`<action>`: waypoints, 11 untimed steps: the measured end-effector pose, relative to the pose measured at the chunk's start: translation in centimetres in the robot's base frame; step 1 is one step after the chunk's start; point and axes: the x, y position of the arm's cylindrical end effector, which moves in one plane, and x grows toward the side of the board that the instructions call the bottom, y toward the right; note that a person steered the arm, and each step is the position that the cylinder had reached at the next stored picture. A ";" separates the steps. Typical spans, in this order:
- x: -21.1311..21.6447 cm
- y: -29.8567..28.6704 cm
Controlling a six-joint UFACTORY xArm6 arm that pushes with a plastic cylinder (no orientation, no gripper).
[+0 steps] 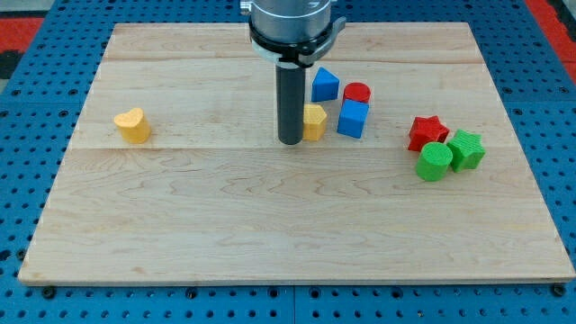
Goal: Slide the heart diagonal to the blue triangle
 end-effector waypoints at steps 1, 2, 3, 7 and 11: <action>1.3 -6.6; 1.7 -15.4; 2.2 -22.4; -2.8 -12.5; 0.8 -10.5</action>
